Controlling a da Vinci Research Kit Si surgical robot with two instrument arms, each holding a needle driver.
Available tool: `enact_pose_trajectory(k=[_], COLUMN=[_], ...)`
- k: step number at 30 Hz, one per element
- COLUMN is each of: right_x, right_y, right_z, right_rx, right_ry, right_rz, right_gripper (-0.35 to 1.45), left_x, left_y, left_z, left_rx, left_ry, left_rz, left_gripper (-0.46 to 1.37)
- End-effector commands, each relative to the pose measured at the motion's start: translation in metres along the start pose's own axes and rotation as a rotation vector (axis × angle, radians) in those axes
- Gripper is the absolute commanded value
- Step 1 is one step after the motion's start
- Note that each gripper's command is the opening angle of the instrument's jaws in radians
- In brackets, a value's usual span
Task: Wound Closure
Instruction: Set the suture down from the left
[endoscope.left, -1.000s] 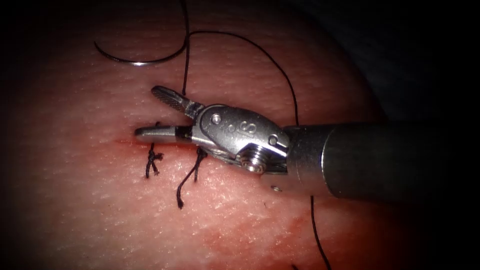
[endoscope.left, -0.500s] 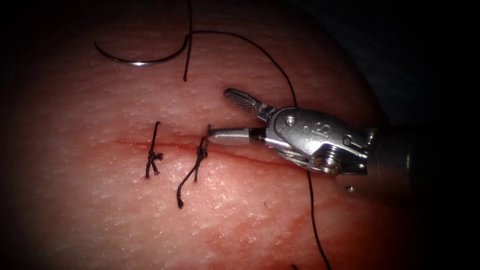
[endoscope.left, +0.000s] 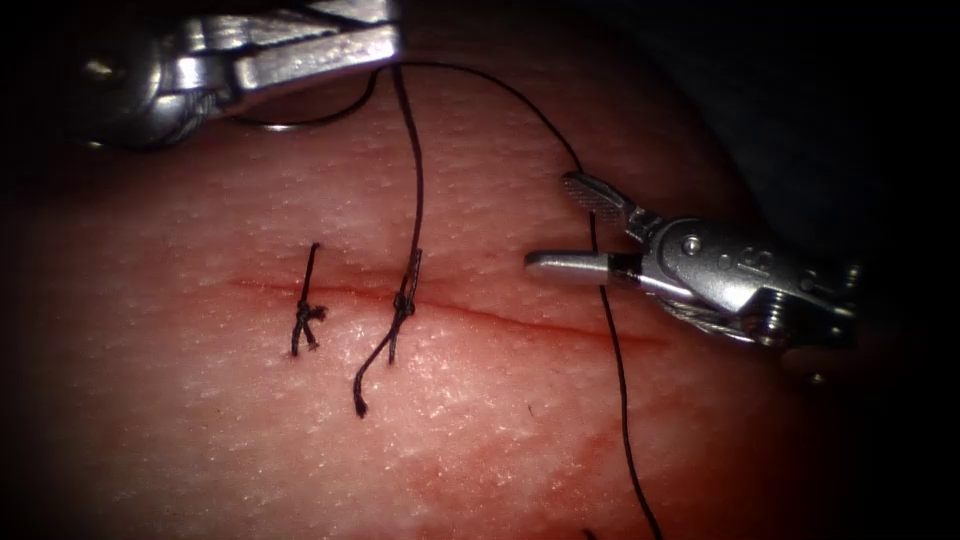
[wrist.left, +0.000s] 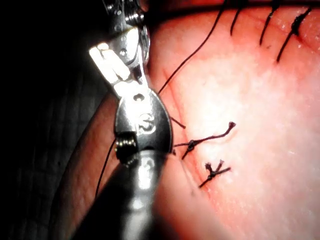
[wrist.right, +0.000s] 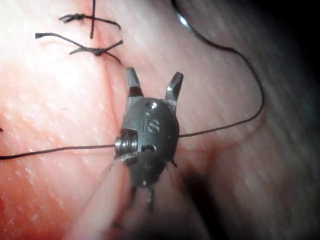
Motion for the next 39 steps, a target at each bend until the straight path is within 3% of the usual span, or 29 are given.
enact_pose_trajectory(k=[1, 12, 18, 23, 24, 25, 30, 32, 36, 39], right_x=[0.0, -0.0003, -0.0005, -0.0005, -0.0005, -0.0005, -0.0006, -0.0006, -0.0006, -0.0006], right_y=[-0.0001, -0.0002, -0.0005, -0.0009, -0.0009, -0.001, -0.0011, -0.0013, -0.0015, -0.0015], right_z=[0.0002, 0.0004, 0.001, 0.0016, 0.0016, 0.0018, 0.0021, 0.0022, 0.0023, 0.0023], right_rx=[0.005, 0.002, 0.007, 0.018, 0.017, 0.019, 0.017, 0.023, 0.026, 0.026], right_ry=[0.001, 0.006, 0.006, 0.003, 0.003, 0.004, 0.002, 0.0, -0.001, -0.001], right_rz=[0.0, -0.002, -0.002, -0.003, -0.003, -0.003, -0.003, -0.004, -0.004, -0.004], right_gripper=[1.11, 1.09, 1.09, 1.09, 1.09, 1.09, 1.1, 1.1, 1.1, 1.1], left_x=[0.0, -0.0013, -0.0028, -0.0047, -0.0051, -0.0059, -0.0084, -0.0099, -0.0112, -0.0108], left_y=[0.0009, 0.0077, 0.0128, 0.0157, 0.0161, 0.0166, 0.0178, 0.0188, 0.0202, 0.0207], left_z=[-0.0001, 0.0003, -0.0031, -0.0071, -0.0077, -0.0087, -0.0106, -0.0113, -0.0124, -0.0135], left_rx=[-0.011, -0.1, -0.136, -0.145, -0.148, -0.145, -0.109, -0.093, -0.071, -0.078], left_ry=[0.02, 0.108, 0.062, -0.03, -0.048, -0.074, -0.172, -0.24, -0.338, -0.424], left_rz=[-0.019, -0.201, -0.282, -0.359, -0.386, -0.413, -0.528, -0.622, -0.733, -0.779], left_gripper=[-0.35, -0.35, -0.35, -0.35, -0.22, 0.05, 0.67, 0.92, 1.18, 1.22])
